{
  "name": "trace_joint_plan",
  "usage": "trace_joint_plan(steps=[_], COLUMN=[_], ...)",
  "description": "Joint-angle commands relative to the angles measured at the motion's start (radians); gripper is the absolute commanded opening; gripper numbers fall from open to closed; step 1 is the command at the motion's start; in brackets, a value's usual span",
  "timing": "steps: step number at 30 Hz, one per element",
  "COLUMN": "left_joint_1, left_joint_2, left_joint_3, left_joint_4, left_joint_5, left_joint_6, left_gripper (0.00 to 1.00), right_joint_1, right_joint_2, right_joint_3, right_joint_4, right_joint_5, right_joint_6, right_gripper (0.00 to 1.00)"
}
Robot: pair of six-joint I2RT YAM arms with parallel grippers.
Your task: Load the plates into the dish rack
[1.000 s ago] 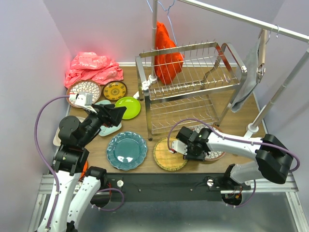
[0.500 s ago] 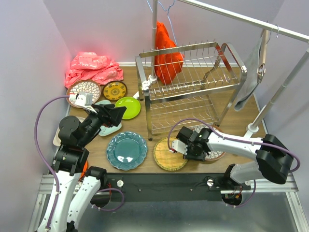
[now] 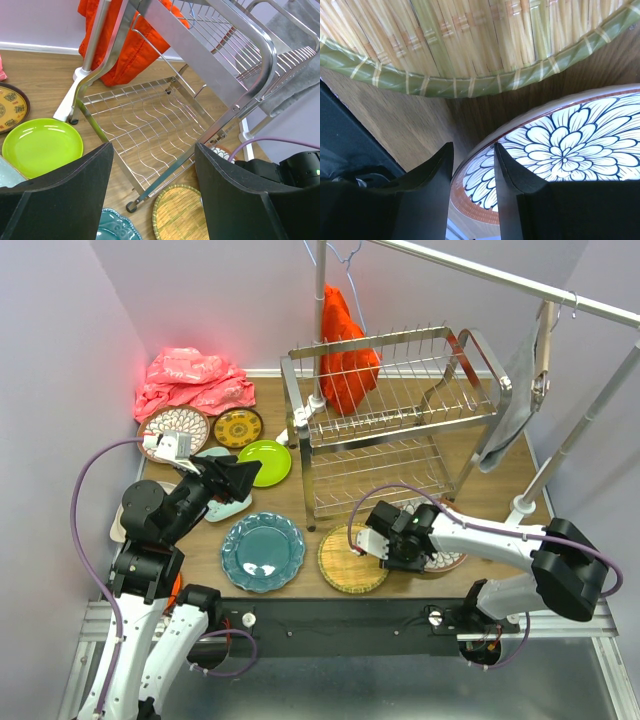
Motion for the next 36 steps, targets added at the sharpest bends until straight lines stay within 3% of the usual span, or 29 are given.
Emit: trace_joint_plan(steps=[1, 25, 36], left_joint_1=[-0.002, -0.002, -0.002], left_joint_2=[-0.013, -0.012, -0.012], left_joint_3=[0.013, -0.013, -0.01], left_joint_4=[-0.006, 0.049, 0.041], left_joint_5=[-0.011, 0.015, 0.026], left_joint_6=[0.011, -0.019, -0.022], left_gripper=[0.75, 0.75, 0.75], right_joint_1=[0.002, 0.003, 0.001], right_joint_2=[-0.021, -0.138, -0.174], right_joint_3=[0.033, 0.266, 0.28], right_joint_4=[-0.027, -0.362, -0.38], right_joint_5=[-0.088, -0.211, -0.245], right_joint_6=[-0.036, -0.062, -0.065], right_gripper=[0.01, 0.01, 0.01])
